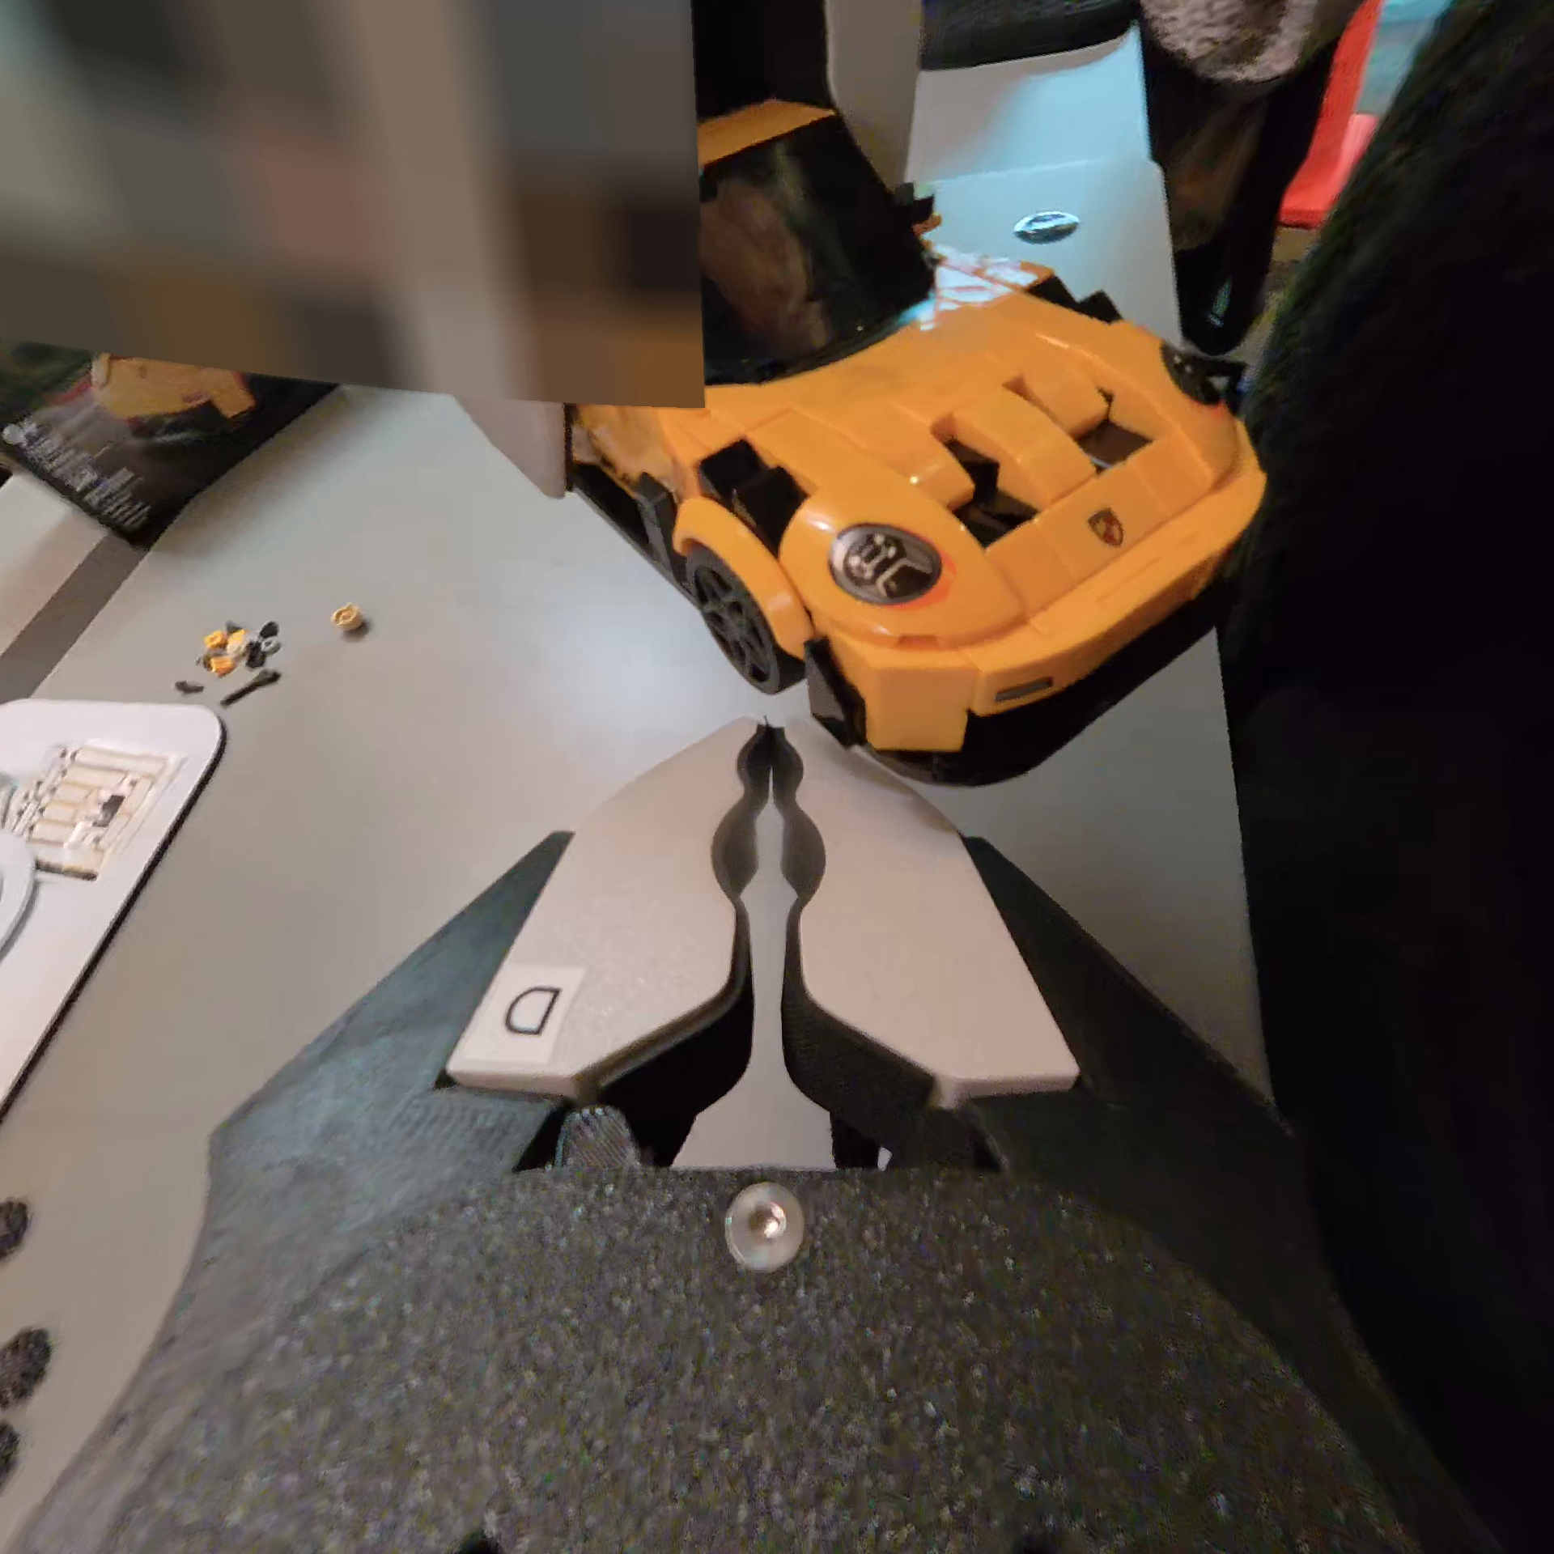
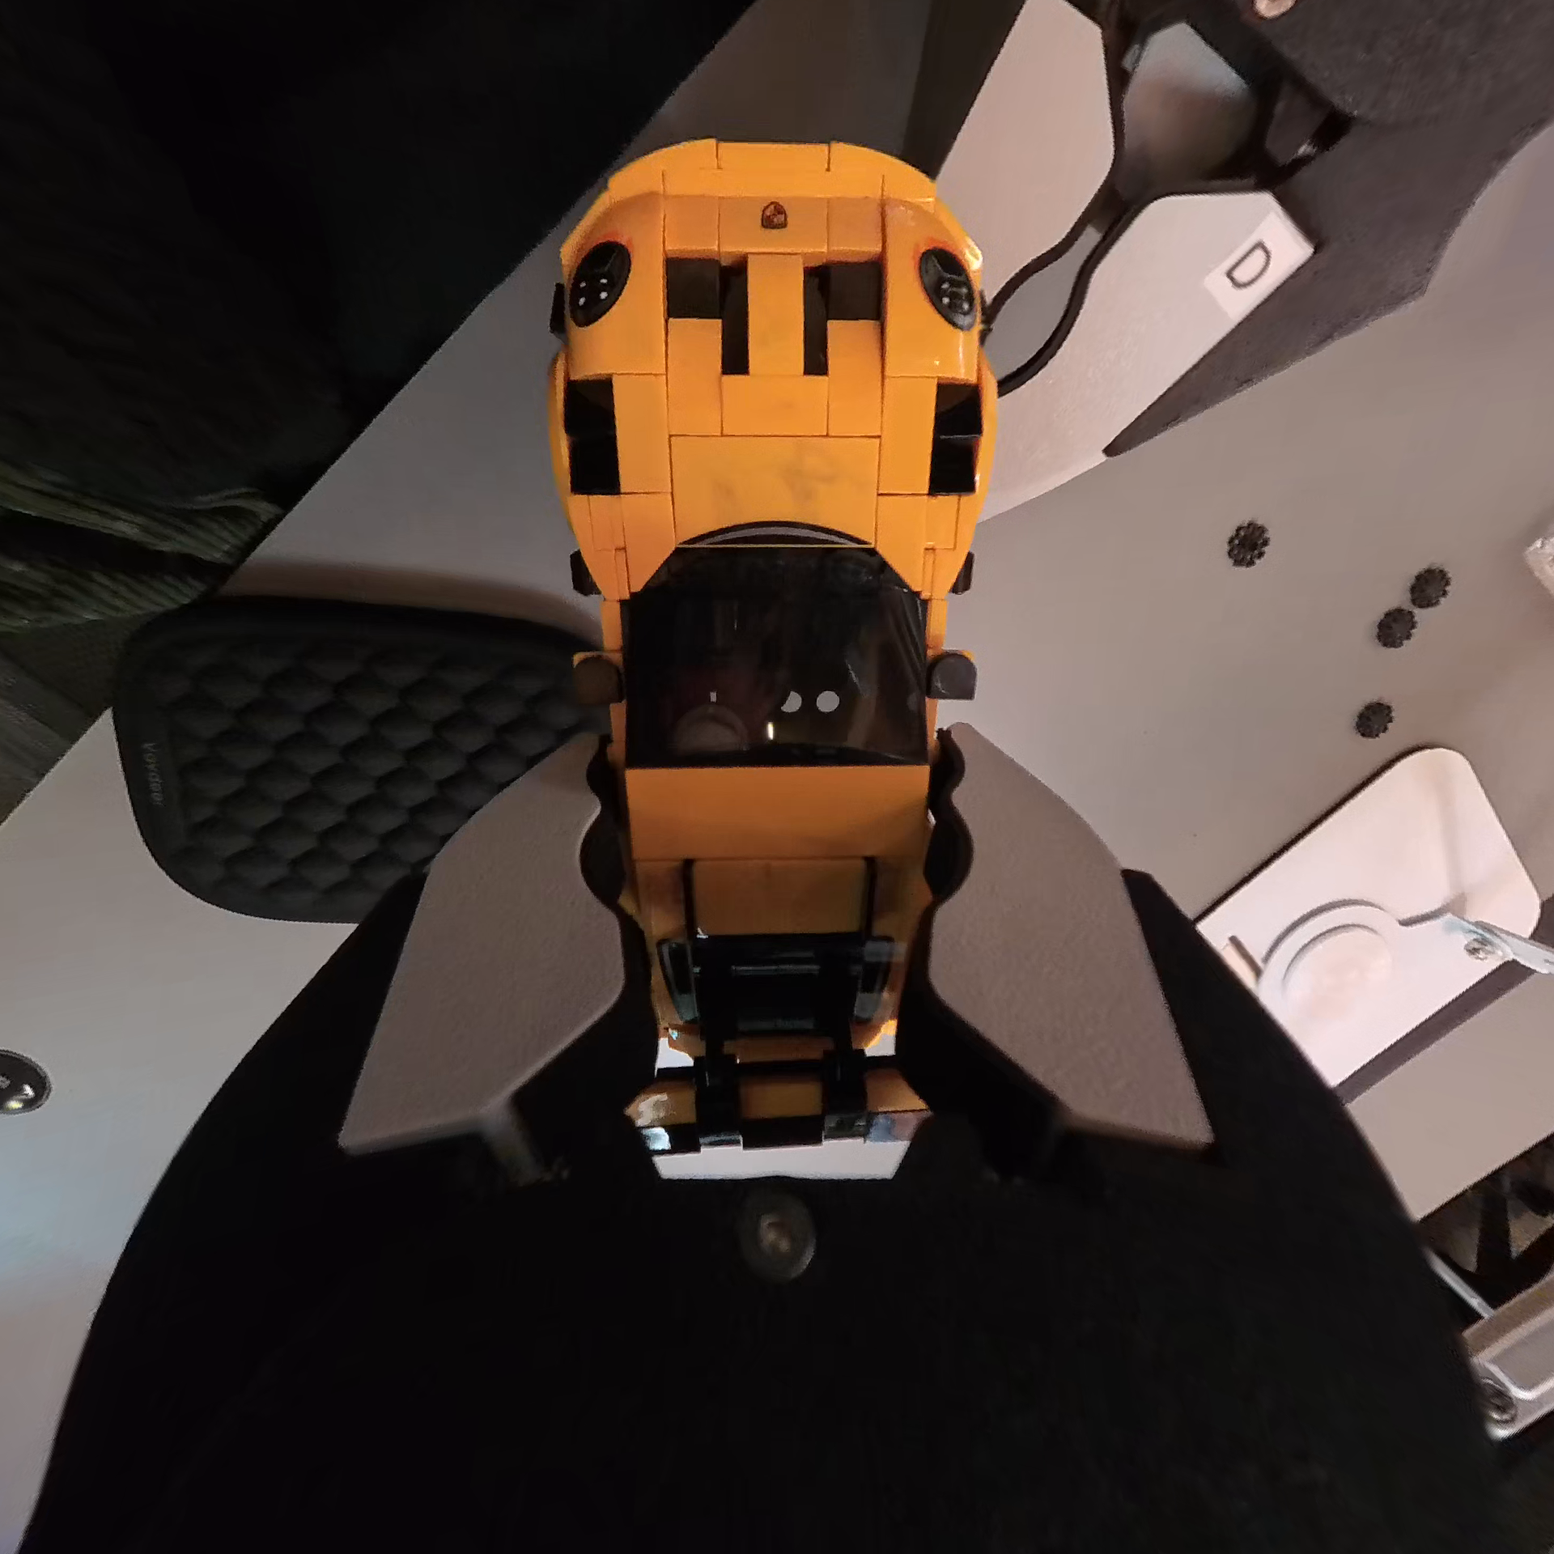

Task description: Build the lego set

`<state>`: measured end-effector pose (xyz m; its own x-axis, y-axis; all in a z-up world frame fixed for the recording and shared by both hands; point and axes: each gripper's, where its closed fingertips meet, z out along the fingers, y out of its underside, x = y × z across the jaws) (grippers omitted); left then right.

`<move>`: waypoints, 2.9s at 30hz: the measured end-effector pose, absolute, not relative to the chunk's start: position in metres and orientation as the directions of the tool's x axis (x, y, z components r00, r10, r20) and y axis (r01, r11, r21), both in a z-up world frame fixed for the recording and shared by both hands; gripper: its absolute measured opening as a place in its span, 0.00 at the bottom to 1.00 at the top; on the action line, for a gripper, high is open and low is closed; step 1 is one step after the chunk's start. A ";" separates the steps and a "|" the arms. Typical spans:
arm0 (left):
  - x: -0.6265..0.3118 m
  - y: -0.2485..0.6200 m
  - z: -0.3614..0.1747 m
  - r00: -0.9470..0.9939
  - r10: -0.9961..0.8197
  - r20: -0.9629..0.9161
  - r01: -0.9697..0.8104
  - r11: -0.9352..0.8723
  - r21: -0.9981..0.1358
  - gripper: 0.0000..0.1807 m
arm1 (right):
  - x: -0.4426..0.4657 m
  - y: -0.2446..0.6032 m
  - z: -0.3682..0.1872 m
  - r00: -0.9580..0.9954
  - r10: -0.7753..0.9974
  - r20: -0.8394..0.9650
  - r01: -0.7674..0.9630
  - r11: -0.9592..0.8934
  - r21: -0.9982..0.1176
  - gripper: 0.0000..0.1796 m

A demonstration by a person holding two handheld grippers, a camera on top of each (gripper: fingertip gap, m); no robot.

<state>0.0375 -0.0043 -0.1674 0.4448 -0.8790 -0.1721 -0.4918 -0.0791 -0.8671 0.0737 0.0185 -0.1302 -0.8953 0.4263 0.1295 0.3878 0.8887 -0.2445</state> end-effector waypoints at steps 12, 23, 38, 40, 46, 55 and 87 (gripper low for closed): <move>0.018 0.002 -0.179 0.289 -0.941 -0.175 -0.533 -0.006 -0.846 0.00 | 0.070 -0.002 -0.121 -0.908 0.379 0.179 0.326 0.907 -0.266 0.39; 0.009 0.014 -0.177 0.153 -0.970 -0.191 -0.519 0.086 -0.851 0.00 | 0.062 -0.012 -0.118 -0.917 0.338 0.210 0.280 0.923 -0.263 0.39; 0.025 0.018 -0.178 -0.026 -0.972 -0.234 -0.534 0.211 -0.818 0.00 | 0.056 -0.015 -0.123 -0.925 0.315 0.211 0.260 0.933 -0.251 0.39; 0.027 0.016 -0.179 -0.050 -0.972 -0.231 -0.534 0.221 -0.816 0.00 | 0.056 -0.014 -0.124 -0.925 0.316 0.210 0.262 0.932 -0.249 0.39; 0.031 0.014 -0.180 -0.096 -0.970 -0.225 -0.544 0.241 -0.804 0.00 | 0.058 -0.012 -0.126 -0.921 0.331 0.204 0.276 0.927 -0.254 0.39; 0.032 0.021 -0.178 -0.026 -0.968 -0.251 -0.538 0.226 -0.812 0.00 | 0.060 0.003 -0.124 -0.884 0.415 0.216 0.351 0.893 -0.281 0.39; 0.012 0.085 -0.146 0.628 -0.742 -0.234 -0.433 -0.085 -0.897 0.00 | 0.033 0.121 -0.102 -0.401 0.898 0.184 0.790 0.440 -0.427 0.39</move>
